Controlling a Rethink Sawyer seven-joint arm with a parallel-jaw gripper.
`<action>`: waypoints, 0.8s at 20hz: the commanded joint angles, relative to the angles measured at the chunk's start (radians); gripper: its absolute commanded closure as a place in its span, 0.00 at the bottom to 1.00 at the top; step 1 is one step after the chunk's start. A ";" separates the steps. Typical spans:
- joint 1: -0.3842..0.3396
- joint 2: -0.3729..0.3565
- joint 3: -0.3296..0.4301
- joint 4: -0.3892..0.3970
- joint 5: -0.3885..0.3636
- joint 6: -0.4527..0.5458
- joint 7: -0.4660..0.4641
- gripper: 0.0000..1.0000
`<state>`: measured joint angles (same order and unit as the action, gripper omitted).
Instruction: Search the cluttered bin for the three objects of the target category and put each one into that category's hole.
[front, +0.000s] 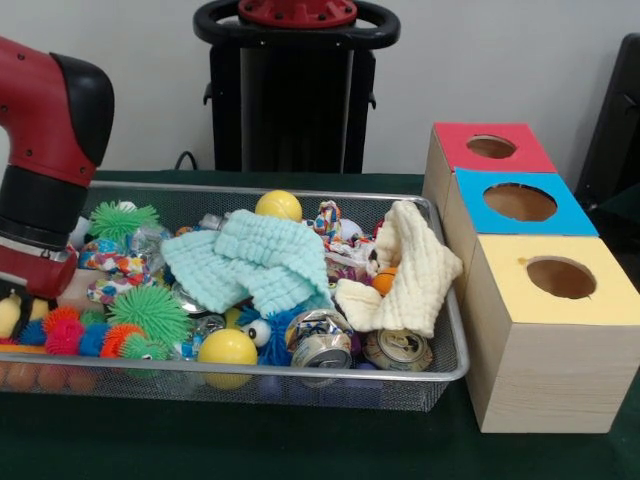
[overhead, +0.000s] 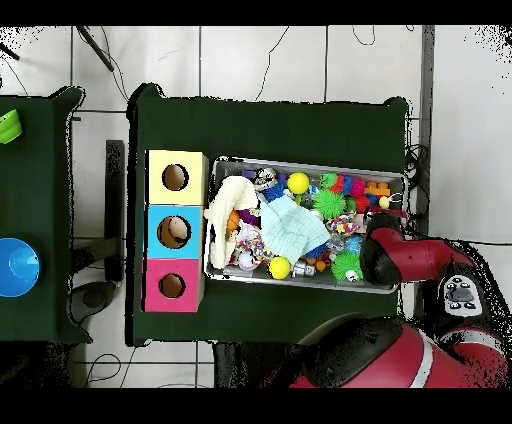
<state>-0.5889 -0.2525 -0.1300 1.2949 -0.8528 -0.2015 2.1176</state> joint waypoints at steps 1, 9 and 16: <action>-0.067 0.028 0.111 -0.004 0.064 0.252 0.011 1.00; -0.034 -0.209 0.142 0.171 0.210 0.531 -0.057 1.00; -0.016 -0.216 0.139 0.159 0.215 0.574 -0.050 1.00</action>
<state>-0.5954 -0.4296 -0.0740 1.4044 -0.6756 0.2857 2.1176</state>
